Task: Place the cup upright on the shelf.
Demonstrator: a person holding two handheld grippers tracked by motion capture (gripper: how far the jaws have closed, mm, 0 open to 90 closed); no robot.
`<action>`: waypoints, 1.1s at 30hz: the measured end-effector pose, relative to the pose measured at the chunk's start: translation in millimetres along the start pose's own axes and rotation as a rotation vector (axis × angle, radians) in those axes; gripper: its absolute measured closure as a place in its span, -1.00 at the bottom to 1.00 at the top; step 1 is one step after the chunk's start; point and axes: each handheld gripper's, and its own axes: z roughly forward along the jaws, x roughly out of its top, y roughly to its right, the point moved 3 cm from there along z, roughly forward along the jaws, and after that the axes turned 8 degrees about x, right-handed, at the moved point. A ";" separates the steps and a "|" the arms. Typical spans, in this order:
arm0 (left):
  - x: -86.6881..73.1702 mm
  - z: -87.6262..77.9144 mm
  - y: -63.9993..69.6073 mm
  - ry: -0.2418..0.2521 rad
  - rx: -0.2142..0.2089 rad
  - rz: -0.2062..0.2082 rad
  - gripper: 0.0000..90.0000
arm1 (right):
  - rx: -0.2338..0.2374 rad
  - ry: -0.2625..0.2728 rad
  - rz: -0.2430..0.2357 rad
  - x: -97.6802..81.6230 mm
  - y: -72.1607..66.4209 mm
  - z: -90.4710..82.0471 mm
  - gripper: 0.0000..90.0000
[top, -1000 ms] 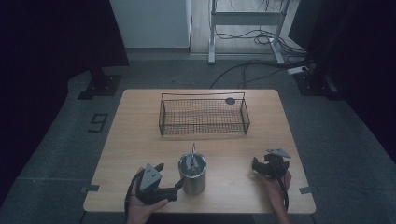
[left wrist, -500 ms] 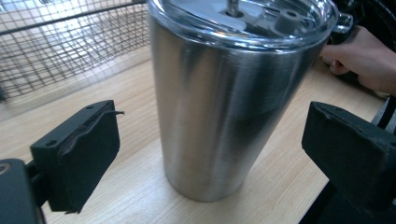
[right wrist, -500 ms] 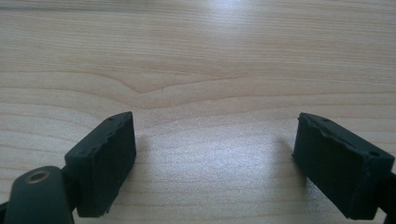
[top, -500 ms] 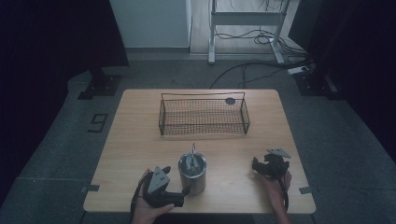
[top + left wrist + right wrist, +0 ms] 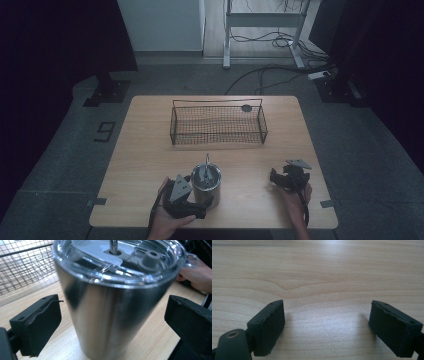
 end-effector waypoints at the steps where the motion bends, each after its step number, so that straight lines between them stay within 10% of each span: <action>1: 1.0 2.1 0.6 0.000 -0.001 -0.001 -0.98 | 0.000 0.000 0.000 0.0 0.0 0.0 -0.71; 18: 5.7 42.6 4.5 -0.029 0.026 0.000 -0.98 | 0.000 0.000 0.002 0.1 -0.1 0.0 -0.71; 33: 4.8 40.0 5.3 -0.019 0.013 0.037 -0.92 | -0.001 0.000 0.002 0.1 0.0 0.0 -0.71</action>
